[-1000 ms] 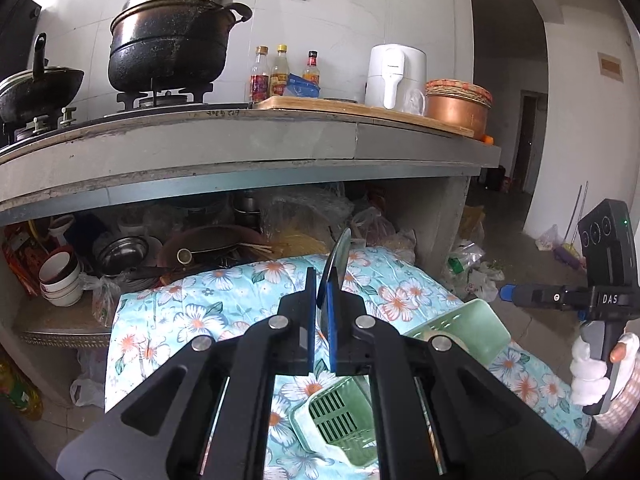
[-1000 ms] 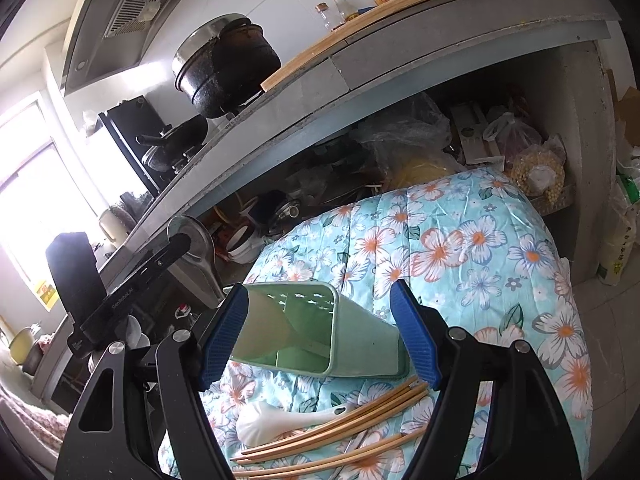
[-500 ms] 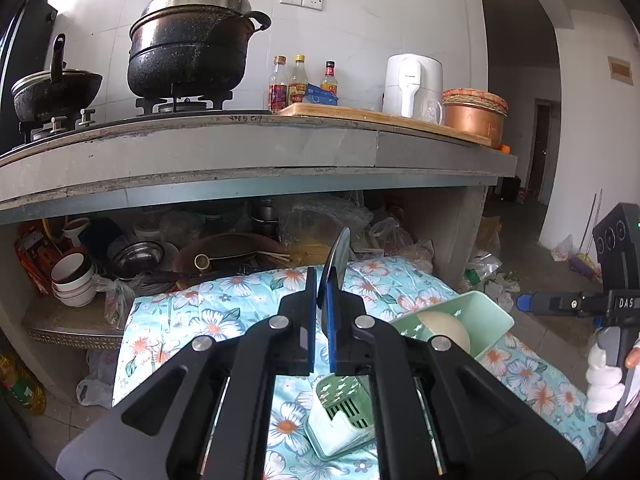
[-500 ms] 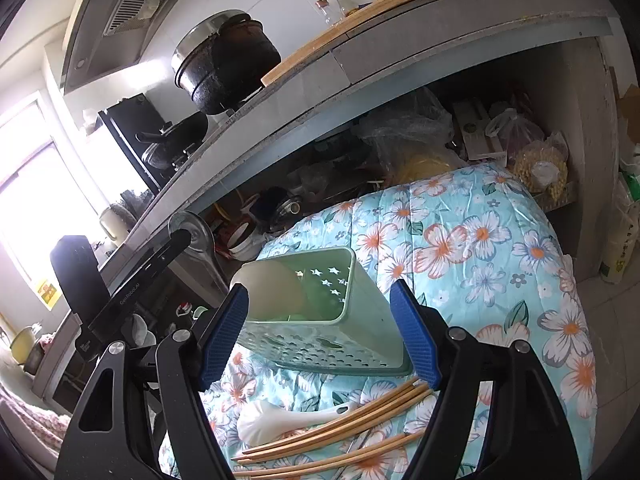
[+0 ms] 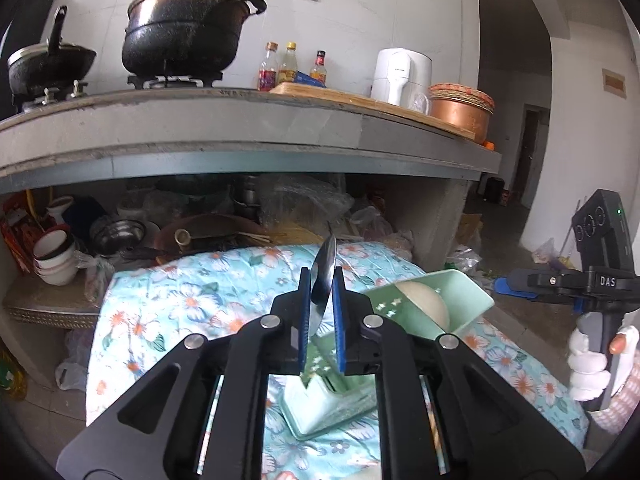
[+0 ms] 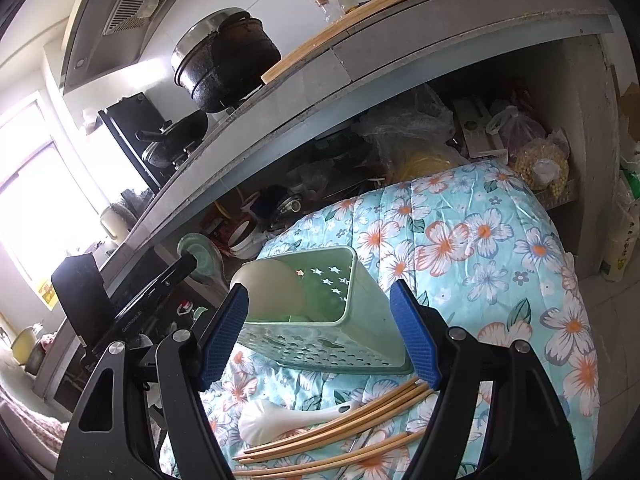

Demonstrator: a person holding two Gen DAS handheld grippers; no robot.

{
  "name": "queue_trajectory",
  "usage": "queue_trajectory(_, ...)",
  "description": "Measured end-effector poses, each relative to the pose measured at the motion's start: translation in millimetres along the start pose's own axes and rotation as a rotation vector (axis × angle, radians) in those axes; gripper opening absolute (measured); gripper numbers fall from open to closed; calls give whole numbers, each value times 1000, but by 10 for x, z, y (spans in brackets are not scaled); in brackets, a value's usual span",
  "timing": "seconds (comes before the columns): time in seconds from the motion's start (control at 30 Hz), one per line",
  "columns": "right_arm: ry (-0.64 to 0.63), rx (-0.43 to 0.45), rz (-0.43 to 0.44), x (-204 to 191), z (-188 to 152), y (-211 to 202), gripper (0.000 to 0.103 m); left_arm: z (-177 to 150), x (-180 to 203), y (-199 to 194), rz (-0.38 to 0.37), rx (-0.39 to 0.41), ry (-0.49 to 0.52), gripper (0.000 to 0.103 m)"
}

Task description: Organize utensils

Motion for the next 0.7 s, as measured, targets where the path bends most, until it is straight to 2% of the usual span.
queue_trajectory(0.1, -3, -1, 2, -15, -3, 3, 72, -63, 10, 72, -31, -42, -29, 10)
queue_trajectory(0.23, -5, -1, 2, -21, 1, 1, 72, -77, -41, 123, -30, -60, -73, 12)
queue_trajectory(0.3, -4, 1, 1, -22, 1, 2, 72, -80, -65, 137, -40, -75, -97, 16)
queue_trajectory(0.37, -1, 2, 4, -20, 5, -3, 72, -74, -82, 149, -50, -86, -114, 29)
queue_trajectory(0.47, 1, 1, 6, -19, 6, -7, 72, -30, -95, 139, -55, -82, -131, 39)
queue_trajectory(0.7, 1, 6, 7, -17, 18, -49, 72, 68, -219, -37, -45, -44, -197, 49)
Point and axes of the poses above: each gripper's, at about its wrist camera, not at the fingertips, and y roughly the way its jaws point, x to its right, z to its top, the point moved 10 cm from there along y, roughly the way its jaws point, and after that the axes turned 6 degrees about z, right-handed, at the moved point
